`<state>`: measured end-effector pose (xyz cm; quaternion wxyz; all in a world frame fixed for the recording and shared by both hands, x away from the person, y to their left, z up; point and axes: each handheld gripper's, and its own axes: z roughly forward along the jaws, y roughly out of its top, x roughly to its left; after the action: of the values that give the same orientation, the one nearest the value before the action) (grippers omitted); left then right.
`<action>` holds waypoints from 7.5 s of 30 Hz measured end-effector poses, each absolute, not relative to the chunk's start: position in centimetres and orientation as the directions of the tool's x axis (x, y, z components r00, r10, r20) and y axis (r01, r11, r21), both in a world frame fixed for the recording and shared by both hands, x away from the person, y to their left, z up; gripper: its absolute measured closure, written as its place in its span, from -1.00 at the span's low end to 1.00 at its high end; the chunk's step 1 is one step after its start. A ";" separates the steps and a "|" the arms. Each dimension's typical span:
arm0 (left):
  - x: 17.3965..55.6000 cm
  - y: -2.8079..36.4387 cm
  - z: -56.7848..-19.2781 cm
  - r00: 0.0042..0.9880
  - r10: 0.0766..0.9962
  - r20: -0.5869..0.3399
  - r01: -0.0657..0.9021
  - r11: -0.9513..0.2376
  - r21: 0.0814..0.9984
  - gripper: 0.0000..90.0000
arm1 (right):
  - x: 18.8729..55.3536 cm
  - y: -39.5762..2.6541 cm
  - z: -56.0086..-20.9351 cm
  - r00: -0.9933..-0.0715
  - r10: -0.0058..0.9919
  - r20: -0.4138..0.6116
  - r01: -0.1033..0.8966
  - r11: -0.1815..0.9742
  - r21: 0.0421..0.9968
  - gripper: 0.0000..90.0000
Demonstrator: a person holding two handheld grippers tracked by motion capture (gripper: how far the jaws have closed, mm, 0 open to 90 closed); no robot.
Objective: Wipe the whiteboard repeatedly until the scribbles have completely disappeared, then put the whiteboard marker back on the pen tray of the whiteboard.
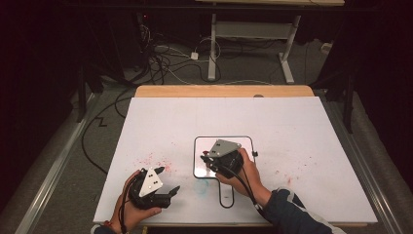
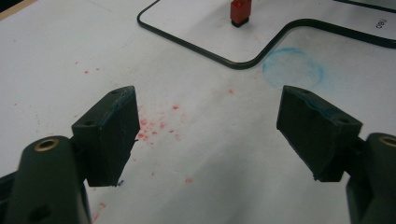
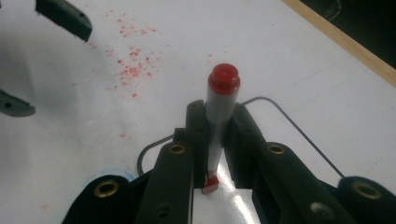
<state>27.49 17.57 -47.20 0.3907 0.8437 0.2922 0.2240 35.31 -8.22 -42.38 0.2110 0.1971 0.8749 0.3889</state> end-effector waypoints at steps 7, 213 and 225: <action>27.5 17.6 -47.2 0.729 0.668 0.148 0.319 -0.524 0.790 -0.54 | 34.7 -7.7 -42.5 -0.866 0.469 -0.171 0.173 0.602 0.780 0.81; 28.1 16.3 -48.0 0.740 0.658 0.140 0.349 -0.553 0.757 -0.55 | 34.8 -25.6 -38.5 -0.663 0.706 -0.248 0.125 0.431 0.894 -0.49; 28.1 16.3 -48.0 0.740 0.658 0.142 0.347 -0.554 0.757 -0.55 | 33.4 -26.8 -39.1 -0.648 0.709 -0.278 0.116 0.453 0.884 -0.52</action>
<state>28.08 16.27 -48.04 0.3700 0.8561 0.2934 0.2099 33.41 -26.79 -39.12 0.3276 0.2621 0.7869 0.4525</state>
